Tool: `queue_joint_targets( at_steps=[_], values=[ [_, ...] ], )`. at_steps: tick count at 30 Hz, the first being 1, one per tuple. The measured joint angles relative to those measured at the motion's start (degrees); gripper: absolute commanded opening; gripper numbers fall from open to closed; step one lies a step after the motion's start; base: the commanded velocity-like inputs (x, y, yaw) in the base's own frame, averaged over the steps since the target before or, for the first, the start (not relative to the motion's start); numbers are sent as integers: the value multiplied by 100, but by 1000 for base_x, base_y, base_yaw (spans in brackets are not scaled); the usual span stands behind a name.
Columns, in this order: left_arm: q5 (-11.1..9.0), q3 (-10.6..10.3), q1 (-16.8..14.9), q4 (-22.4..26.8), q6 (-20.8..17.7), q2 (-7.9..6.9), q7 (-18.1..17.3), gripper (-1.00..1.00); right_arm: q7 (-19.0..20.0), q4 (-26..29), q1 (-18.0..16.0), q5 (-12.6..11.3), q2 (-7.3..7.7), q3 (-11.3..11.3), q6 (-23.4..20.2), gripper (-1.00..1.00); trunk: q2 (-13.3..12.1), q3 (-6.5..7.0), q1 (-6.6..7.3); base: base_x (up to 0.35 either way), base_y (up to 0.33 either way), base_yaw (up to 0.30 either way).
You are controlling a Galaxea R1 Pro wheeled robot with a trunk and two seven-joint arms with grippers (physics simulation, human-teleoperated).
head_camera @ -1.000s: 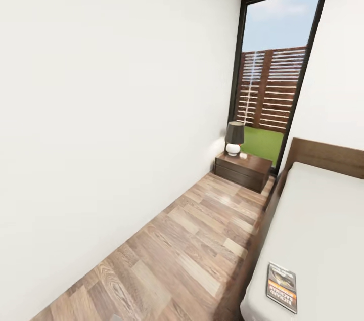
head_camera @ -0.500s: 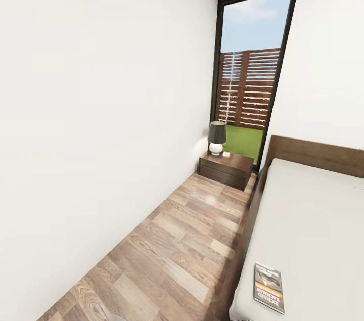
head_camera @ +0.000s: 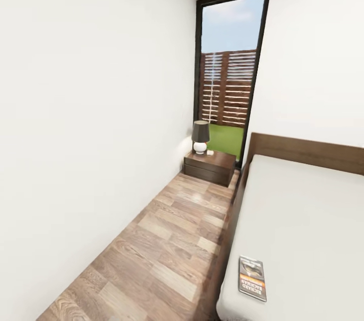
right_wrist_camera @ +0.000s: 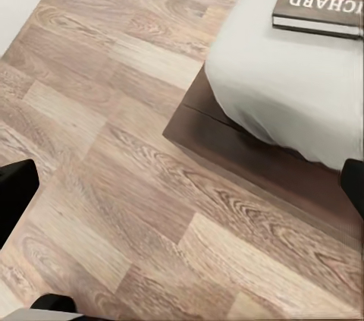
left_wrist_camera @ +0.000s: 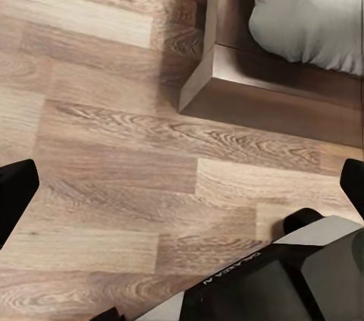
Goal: In the bedroom, move the book from the bed onto either nightstand, and place the two sandals side by side next to the bed.
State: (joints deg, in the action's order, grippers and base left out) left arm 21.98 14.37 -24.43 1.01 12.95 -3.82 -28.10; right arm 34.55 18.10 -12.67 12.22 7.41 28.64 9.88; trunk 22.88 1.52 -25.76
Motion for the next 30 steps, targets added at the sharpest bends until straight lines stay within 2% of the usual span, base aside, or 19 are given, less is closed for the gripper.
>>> queue_joint_targets(
  at_steps=[30],
  values=[
    [0,0,0,1,7,-2,0,100,0,0,1,0,0,-2,0,100,0,0,0,0,0,-226]
  ],
)
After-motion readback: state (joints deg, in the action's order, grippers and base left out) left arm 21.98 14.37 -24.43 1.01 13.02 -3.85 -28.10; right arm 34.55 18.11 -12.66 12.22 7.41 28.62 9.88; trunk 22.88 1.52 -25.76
